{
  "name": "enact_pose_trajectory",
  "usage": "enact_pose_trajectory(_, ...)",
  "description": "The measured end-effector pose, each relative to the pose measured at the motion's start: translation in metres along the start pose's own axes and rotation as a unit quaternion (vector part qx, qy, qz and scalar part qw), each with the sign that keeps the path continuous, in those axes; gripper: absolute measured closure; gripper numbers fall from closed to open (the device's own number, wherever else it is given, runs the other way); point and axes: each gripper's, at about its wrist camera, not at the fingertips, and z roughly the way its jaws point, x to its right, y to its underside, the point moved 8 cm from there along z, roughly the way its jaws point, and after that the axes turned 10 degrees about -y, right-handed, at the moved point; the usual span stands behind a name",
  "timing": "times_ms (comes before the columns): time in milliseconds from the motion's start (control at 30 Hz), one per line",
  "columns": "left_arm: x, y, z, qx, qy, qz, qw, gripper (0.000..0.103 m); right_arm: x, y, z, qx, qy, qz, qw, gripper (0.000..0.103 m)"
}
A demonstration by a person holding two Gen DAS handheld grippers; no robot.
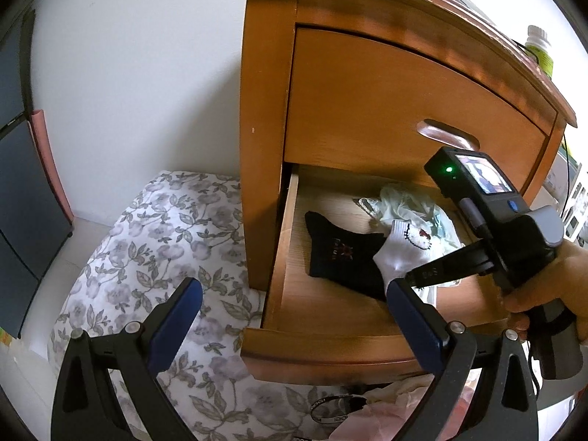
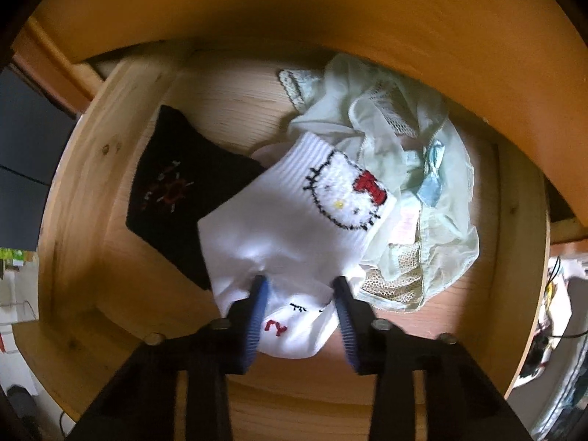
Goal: Organize soft objects
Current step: 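Lower the right gripper and grasp the white Hello Kitty sock, then lift the white sock up out of the drawer with the right gripper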
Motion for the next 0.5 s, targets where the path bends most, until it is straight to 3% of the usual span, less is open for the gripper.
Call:
enact_pose_trajectory(33, -0.001, 0.000, 0.001, 0.000, -0.001, -0.001, 1.0000, 0.003, -0.001, 0.000, -0.002, 0.002, 0.002, -0.003, 1.000, 0.084)
enact_pose_trajectory(133, -0.002, 0.000, 0.001, 0.001, 0.000, -0.002, 1.0000, 0.003, 0.002, 0.000, -0.010, 0.010, 0.009, 0.000, 1.000, 0.092)
enact_pose_trajectory(500, -0.003, 0.000, 0.002, 0.002, 0.001, -0.004, 1.0000, 0.003, 0.013, 0.005, -0.063, 0.048, 0.015, -0.001, 0.999, 0.094)
